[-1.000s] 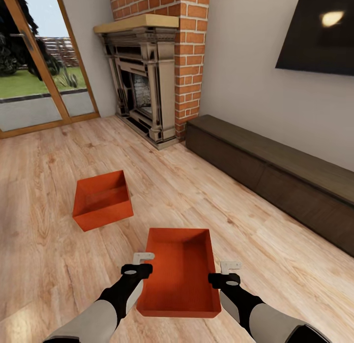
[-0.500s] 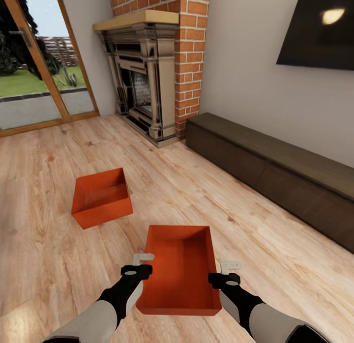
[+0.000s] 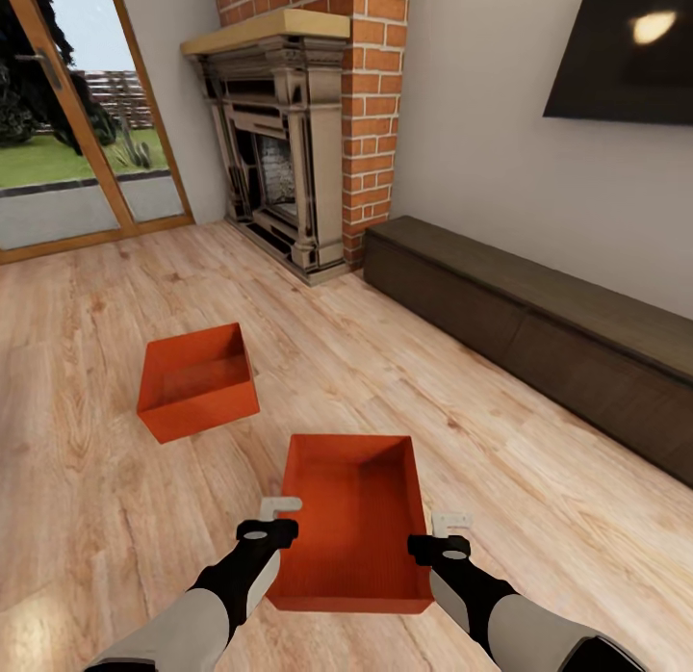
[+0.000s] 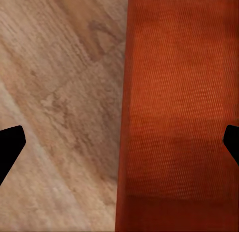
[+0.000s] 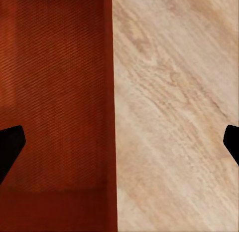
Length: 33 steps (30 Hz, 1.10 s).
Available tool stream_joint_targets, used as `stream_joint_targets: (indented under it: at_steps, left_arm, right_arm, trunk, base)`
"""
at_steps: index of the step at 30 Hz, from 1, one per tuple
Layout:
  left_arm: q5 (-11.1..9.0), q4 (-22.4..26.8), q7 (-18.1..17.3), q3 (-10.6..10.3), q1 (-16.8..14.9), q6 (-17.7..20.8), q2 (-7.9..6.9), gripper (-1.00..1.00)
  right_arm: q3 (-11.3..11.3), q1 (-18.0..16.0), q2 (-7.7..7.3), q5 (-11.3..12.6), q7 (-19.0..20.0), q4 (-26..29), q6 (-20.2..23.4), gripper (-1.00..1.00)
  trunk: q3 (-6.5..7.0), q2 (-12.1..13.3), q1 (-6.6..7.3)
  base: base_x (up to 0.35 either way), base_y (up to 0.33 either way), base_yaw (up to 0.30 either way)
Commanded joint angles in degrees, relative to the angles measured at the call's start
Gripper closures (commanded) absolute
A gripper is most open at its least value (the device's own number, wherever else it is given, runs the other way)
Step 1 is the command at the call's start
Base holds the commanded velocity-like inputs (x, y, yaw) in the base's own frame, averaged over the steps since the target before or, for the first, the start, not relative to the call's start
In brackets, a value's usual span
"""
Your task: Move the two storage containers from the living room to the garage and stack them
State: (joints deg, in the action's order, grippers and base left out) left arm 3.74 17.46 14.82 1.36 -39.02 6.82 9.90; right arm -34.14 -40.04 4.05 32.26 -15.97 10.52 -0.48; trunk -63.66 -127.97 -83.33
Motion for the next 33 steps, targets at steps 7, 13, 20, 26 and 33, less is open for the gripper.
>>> stream_joint_targets:
  at_steps: [7, 13, 20, 26, 33]
  left_arm:
    - [0.4, 0.3, 0.3, 0.2, 0.0, 0.3, 0.03, -1.0]
    - [0.4, 0.7, 0.4, 0.2, 0.0, 0.3, 0.03, -1.0]
    - [0.3, 0.6, 0.3, 0.2, 0.0, 0.3, 0.03, -1.0]
    - [0.3, 0.7, 0.3, 0.2, 0.0, 0.3, 0.03, -1.0]
    - [0.3, 0.6, 0.2, 0.1, 0.0, 0.3, 0.03, -1.0]
  right_arm:
    - [-0.5, 0.0, -0.01, 0.5, -0.3, 0.0, -0.1, -1.0]
    - [-0.5, 0.0, -0.01, 0.5, -0.3, 0.0, 0.0, -1.0]
    - [-0.5, 0.0, -0.01, 0.4, -0.3, 0.0, 0.0, -1.0]
    - [-0.5, 0.0, -0.01, 0.4, -0.3, 0.0, -0.1, -1.0]
    - [-0.5, 0.0, -0.01, 0.4, -0.3, 0.0, -0.1, -1.0]
  trunk:
    - [-1.3, -2.8, -1.53]
    - [-2.02, -4.4, -2.41]
    - [-3.28, -7.3, -3.95]
    - [-3.64, -8.1, -4.39]
    - [-4.89, -10.9, -5.93]
  base:
    - [0.0, 0.0, 0.0]
    - [0.0, 0.0, 0.0]
    - [0.0, 0.0, 0.0]
    - [0.0, 0.0, 0.0]
    - [0.0, 0.0, 0.0]
